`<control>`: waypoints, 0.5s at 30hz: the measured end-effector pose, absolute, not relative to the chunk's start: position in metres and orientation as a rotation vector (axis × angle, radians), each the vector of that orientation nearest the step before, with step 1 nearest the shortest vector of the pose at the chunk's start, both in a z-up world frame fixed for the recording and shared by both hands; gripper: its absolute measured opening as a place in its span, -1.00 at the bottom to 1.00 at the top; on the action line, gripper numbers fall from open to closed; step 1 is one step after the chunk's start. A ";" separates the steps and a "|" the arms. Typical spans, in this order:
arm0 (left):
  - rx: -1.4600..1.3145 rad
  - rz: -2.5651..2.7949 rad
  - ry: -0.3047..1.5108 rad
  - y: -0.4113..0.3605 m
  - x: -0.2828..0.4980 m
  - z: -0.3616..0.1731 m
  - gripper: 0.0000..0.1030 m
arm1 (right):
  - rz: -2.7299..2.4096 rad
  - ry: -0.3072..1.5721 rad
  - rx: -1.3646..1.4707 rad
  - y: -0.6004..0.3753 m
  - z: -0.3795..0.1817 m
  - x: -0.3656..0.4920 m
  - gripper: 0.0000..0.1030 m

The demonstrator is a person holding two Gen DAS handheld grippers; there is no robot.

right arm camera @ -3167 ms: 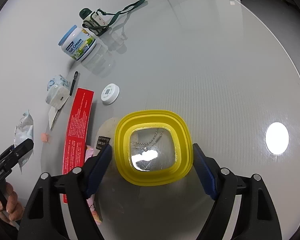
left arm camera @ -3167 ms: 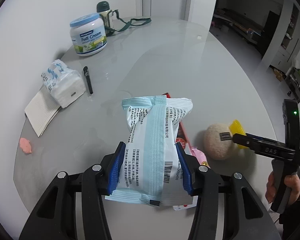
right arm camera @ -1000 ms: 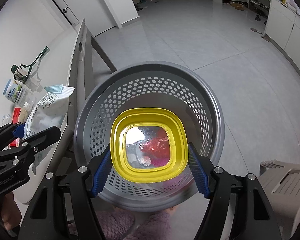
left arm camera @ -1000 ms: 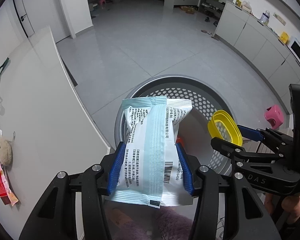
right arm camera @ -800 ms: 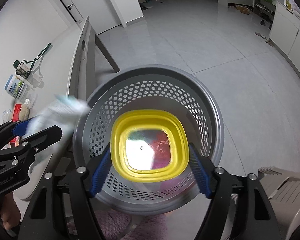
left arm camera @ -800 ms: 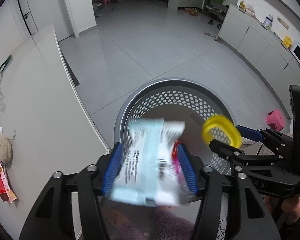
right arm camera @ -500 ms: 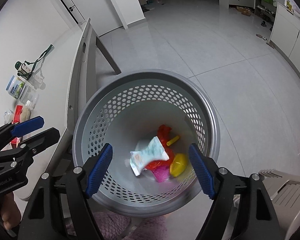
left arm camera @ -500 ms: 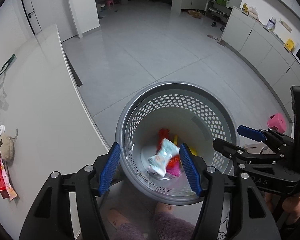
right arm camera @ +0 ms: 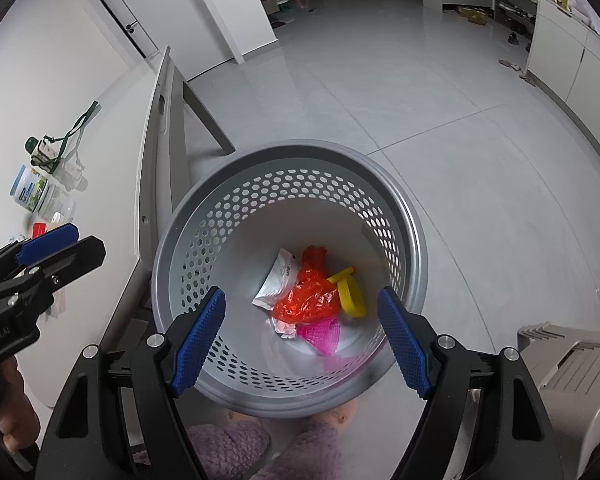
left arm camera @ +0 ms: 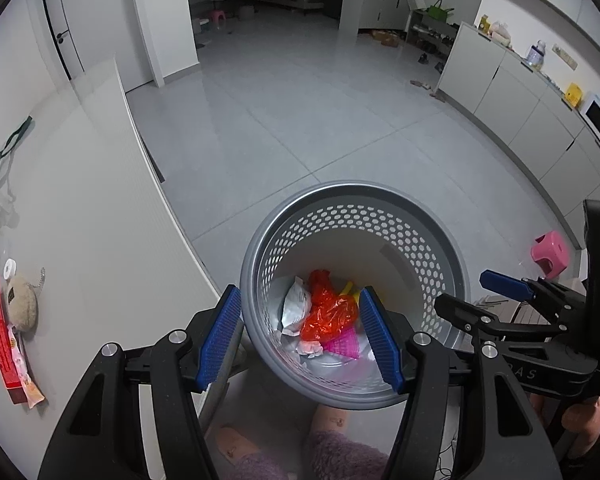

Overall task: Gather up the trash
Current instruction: 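Carry the pack and lid over the basket and open both tools, then move both tools back over the table toward the toothpaste box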

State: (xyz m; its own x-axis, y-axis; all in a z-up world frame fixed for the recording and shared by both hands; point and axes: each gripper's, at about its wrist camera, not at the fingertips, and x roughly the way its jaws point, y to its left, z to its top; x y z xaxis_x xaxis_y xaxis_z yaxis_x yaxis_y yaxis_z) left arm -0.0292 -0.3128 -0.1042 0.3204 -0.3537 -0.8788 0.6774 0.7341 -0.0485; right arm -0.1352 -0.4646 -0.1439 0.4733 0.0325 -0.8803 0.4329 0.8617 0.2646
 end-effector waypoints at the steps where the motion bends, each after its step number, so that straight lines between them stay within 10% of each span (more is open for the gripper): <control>1: 0.359 -0.700 1.037 -0.312 -0.029 -0.102 0.17 | -0.262 1.055 0.497 -0.463 -0.142 -0.136 0.46; 15: 0.348 -0.720 0.940 -0.278 -0.018 -0.053 0.21 | -0.299 0.968 0.512 -0.437 -0.095 -0.142 0.46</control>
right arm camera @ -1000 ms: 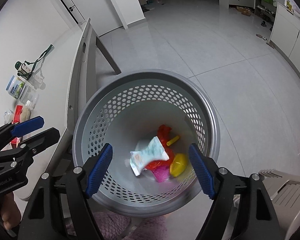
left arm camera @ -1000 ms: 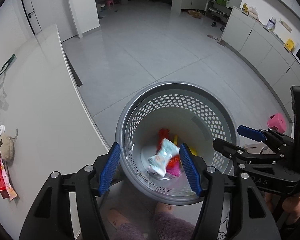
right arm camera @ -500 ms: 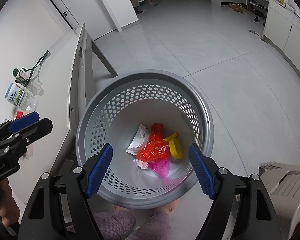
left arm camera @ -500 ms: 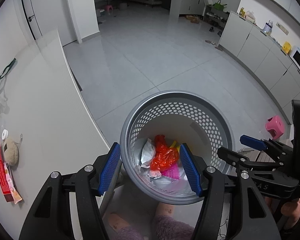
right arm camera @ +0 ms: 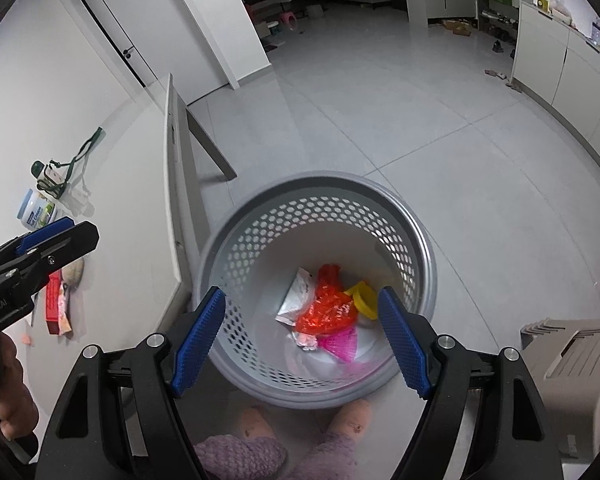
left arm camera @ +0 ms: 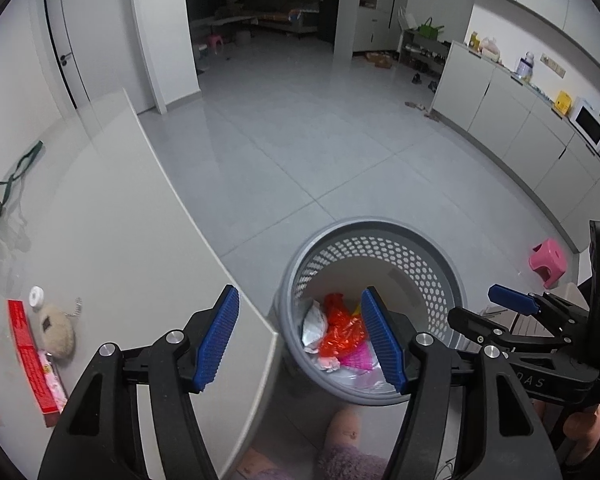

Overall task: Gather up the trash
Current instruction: 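Move both tools back over the table toward the toothpaste box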

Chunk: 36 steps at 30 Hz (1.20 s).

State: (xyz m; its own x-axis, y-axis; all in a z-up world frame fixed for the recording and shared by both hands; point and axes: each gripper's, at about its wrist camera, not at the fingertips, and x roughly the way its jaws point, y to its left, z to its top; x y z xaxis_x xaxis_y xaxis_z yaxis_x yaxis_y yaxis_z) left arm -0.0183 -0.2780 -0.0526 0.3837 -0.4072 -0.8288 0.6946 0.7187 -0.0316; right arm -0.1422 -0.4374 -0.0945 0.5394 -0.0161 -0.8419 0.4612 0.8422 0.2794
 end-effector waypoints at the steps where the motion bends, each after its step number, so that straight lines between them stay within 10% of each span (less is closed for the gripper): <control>1: 0.344 -0.718 0.933 -0.272 -0.018 -0.050 0.22 | -0.298 0.964 0.512 -0.435 -0.092 -0.141 0.46; 36: 0.210 -0.514 0.907 -0.002 0.061 -0.040 0.25 | -0.102 0.960 0.452 -0.197 -0.071 -0.013 0.46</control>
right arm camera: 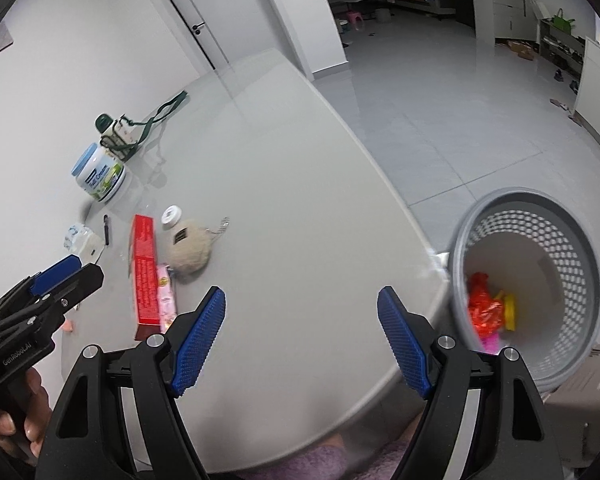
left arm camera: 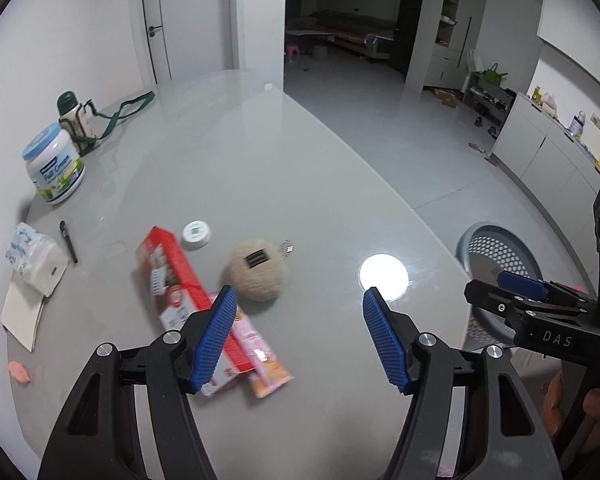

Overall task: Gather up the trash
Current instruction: 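Move both tools back over the table toward the toothpaste box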

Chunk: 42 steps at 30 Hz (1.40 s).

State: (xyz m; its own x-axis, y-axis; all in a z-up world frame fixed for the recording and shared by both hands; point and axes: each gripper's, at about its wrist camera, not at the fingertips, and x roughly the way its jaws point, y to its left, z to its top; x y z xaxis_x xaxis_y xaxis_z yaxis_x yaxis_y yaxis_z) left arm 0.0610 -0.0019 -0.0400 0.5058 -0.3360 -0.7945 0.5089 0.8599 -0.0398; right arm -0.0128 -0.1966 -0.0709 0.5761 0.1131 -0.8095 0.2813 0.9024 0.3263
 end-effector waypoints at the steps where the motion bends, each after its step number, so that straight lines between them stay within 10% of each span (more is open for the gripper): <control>1: 0.205 -0.512 0.910 0.004 0.063 -0.042 0.25 | -0.100 0.962 0.449 -0.193 -0.072 -0.010 0.46; 42: 0.080 -0.211 1.032 0.149 0.107 -0.100 0.25 | 0.120 1.160 0.106 -0.007 -0.143 0.094 0.46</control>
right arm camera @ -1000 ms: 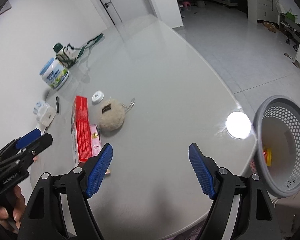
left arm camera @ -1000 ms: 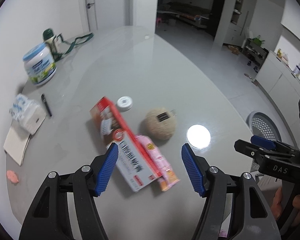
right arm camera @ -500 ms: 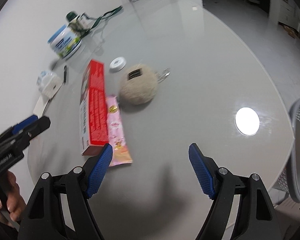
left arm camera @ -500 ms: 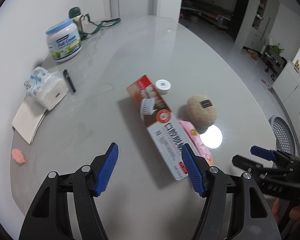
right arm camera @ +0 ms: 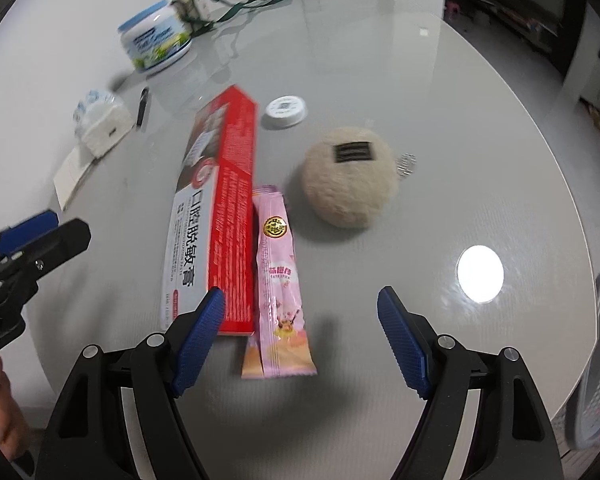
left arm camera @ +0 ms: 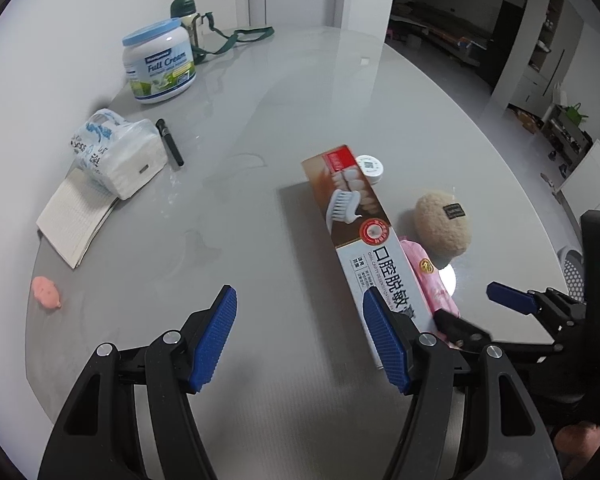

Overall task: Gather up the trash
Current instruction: 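Move both tools back over the table toward the toothpaste box, then grasp the pink snack wrapper with the right tool while the left tool grasps the red toothpaste box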

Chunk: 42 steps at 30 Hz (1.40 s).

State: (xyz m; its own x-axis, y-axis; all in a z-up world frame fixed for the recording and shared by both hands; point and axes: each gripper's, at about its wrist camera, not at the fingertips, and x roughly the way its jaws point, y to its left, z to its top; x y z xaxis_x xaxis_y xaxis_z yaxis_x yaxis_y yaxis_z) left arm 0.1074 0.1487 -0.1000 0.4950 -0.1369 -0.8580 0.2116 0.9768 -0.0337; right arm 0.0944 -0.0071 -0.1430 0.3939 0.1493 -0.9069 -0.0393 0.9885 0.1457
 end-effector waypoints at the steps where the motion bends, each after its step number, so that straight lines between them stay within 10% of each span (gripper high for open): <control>1: 0.079 -0.209 1.032 0.150 0.108 -0.100 0.25 | 0.135 1.162 0.086 0.000 -0.144 0.096 0.46; 22: 0.063 -0.183 1.043 0.154 0.120 -0.105 0.25 | 0.119 1.218 0.098 0.009 -0.162 0.114 0.44; 30: 0.067 -0.191 1.055 0.147 0.123 -0.111 0.25 | 0.149 1.237 0.079 0.009 -0.168 0.114 -0.40; 42: 0.092 -0.266 1.086 0.113 0.131 -0.127 0.33 | 0.117 1.180 0.159 -0.032 -0.142 0.090 -0.43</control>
State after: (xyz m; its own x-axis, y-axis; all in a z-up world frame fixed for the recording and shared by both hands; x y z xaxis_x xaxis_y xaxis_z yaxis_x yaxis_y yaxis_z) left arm 0.1308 0.1128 -0.1272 0.4374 -0.1687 -0.8833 0.2590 0.9643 -0.0559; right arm 0.0896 -0.0324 -0.1421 0.3773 0.1744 -0.9095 -0.0080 0.9827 0.1851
